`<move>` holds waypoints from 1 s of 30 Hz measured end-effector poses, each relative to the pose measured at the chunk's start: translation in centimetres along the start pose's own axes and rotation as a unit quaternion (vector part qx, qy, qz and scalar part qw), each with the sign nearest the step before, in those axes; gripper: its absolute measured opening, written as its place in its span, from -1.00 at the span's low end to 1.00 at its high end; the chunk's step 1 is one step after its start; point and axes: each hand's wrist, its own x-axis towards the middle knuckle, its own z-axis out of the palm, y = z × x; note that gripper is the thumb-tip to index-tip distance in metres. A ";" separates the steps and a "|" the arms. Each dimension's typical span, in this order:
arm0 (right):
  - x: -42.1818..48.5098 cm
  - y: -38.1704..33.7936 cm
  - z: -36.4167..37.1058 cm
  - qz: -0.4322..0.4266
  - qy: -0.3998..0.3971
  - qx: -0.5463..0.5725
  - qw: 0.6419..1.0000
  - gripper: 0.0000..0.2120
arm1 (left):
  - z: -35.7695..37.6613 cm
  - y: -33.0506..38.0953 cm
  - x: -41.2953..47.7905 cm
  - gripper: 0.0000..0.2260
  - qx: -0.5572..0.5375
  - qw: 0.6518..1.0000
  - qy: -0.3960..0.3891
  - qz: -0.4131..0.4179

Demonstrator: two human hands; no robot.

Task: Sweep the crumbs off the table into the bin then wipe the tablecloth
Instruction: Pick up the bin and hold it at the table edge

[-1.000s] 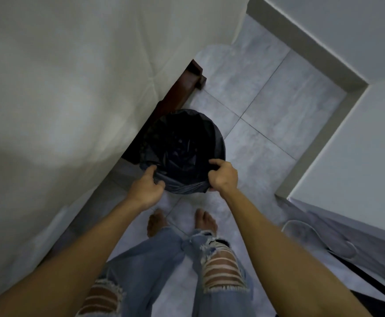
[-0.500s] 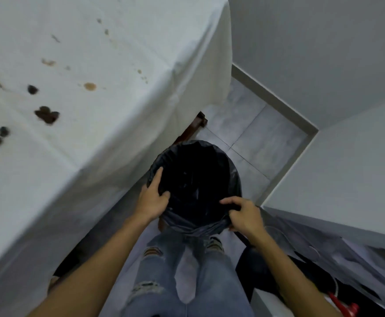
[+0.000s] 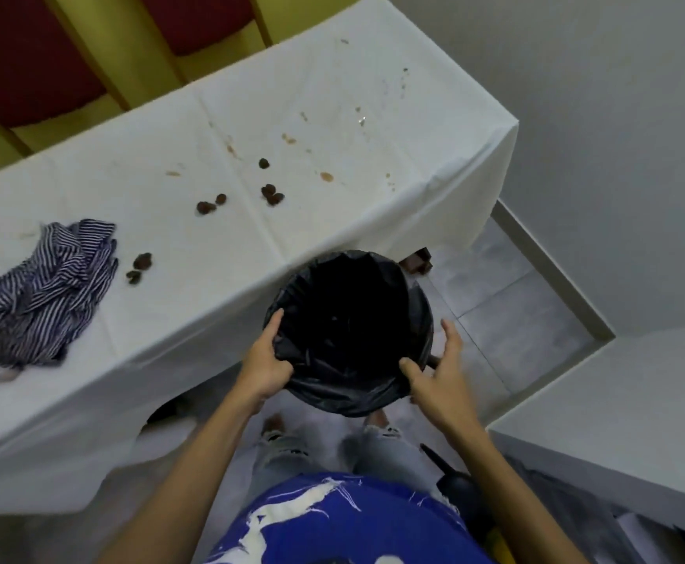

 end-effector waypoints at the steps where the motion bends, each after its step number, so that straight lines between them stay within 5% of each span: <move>1: -0.1 -0.4 0.4 0.019 0.004 0.004 1.000 -0.21 | -0.3 -0.4 -0.4 -0.17 -0.020 1.000 0.009 -0.004; 8: -1.2 -2.3 6.0 0.170 -0.085 0.072 0.979 -0.34 | -2.5 -3.0 -0.6 -0.15 -0.039 0.998 0.045 -0.020; 16: -1.2 -3.9 11.3 0.201 0.025 0.142 0.969 -0.39 | -6.0 -5.1 0.4 -0.16 -0.075 0.997 0.012 -0.035; 23: -3.0 -3.1 17.1 0.359 -0.025 0.252 0.898 -0.67 | -9.3 -6.1 1.1 -0.15 -0.069 0.998 -0.003 -0.002; 30: -2.6 -3.8 18.7 0.333 0.006 0.263 0.906 -0.68 | -11.8 -6.7 1.5 -0.24 -0.089 0.994 -0.054 -0.010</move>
